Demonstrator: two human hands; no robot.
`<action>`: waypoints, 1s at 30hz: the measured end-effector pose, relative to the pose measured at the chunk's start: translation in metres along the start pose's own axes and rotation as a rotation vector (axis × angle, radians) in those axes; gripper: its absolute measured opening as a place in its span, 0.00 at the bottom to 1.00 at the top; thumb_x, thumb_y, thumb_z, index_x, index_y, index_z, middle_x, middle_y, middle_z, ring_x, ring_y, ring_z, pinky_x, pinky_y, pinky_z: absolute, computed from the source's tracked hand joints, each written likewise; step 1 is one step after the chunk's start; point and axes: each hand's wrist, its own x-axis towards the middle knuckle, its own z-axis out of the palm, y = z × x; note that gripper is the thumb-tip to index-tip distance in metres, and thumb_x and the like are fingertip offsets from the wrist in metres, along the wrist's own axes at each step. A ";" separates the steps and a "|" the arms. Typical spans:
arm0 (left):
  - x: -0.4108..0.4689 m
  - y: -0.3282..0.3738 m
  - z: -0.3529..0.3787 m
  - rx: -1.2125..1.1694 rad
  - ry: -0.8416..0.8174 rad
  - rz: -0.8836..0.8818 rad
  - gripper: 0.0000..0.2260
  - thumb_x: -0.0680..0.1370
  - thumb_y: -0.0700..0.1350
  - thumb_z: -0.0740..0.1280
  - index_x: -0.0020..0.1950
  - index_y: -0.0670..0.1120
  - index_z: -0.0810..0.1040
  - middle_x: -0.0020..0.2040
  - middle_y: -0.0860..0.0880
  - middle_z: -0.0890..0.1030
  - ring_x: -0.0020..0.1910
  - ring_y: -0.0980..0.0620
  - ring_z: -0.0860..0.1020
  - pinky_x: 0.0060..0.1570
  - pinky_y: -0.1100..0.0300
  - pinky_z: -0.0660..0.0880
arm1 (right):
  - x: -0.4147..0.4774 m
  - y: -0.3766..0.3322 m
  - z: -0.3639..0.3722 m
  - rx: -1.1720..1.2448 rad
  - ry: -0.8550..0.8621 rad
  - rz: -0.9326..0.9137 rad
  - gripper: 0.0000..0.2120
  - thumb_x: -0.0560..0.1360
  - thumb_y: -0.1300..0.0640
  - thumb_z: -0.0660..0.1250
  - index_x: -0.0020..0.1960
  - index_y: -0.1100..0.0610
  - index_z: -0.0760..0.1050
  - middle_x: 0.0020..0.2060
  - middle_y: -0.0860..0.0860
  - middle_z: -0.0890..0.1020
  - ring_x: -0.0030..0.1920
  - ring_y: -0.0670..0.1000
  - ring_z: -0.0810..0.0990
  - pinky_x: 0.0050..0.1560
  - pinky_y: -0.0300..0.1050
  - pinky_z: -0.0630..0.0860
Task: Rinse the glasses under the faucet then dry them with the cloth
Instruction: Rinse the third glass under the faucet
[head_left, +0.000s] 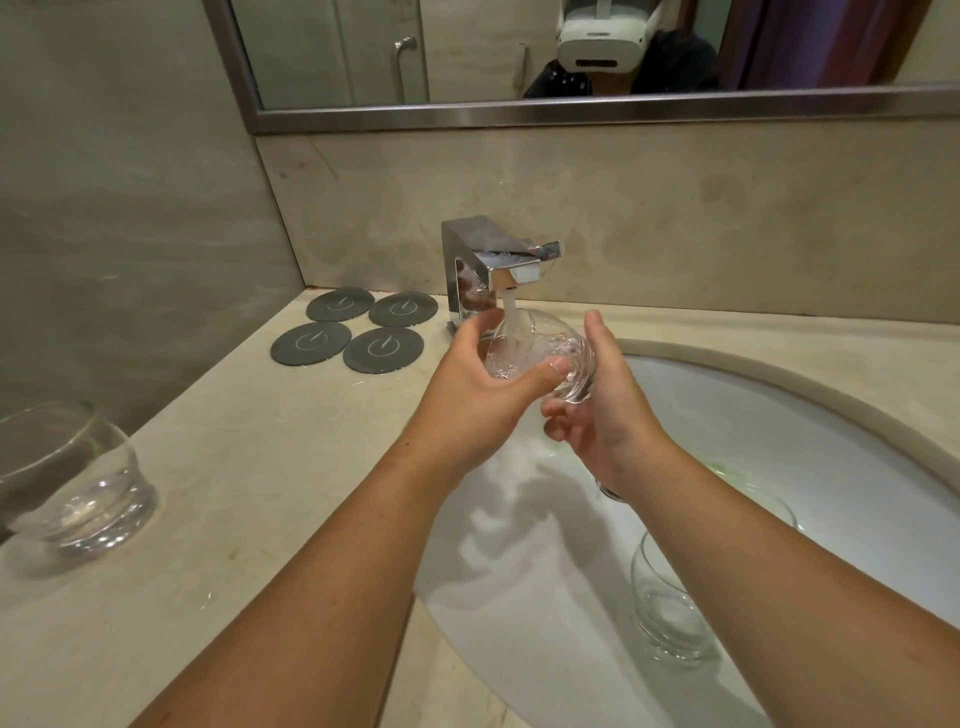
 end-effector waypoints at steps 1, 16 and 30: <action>0.000 0.000 0.000 0.004 -0.005 0.011 0.37 0.74 0.55 0.82 0.79 0.56 0.68 0.68 0.59 0.79 0.65 0.64 0.79 0.70 0.57 0.75 | 0.000 0.000 -0.001 0.000 0.004 0.022 0.31 0.79 0.29 0.63 0.63 0.55 0.81 0.41 0.51 0.81 0.27 0.49 0.72 0.26 0.43 0.65; 0.001 -0.003 -0.001 -0.014 0.016 -0.038 0.54 0.62 0.74 0.77 0.83 0.55 0.64 0.73 0.56 0.78 0.68 0.57 0.80 0.70 0.46 0.78 | 0.001 -0.001 0.000 0.019 0.085 -0.204 0.11 0.80 0.50 0.70 0.57 0.57 0.81 0.44 0.54 0.81 0.33 0.50 0.78 0.27 0.44 0.69; 0.000 -0.005 0.001 -0.006 -0.052 -0.005 0.49 0.67 0.66 0.80 0.83 0.59 0.61 0.73 0.58 0.77 0.72 0.60 0.77 0.75 0.48 0.73 | -0.002 -0.002 0.000 0.042 0.097 -0.080 0.16 0.82 0.44 0.68 0.57 0.56 0.80 0.33 0.50 0.79 0.26 0.48 0.71 0.29 0.44 0.66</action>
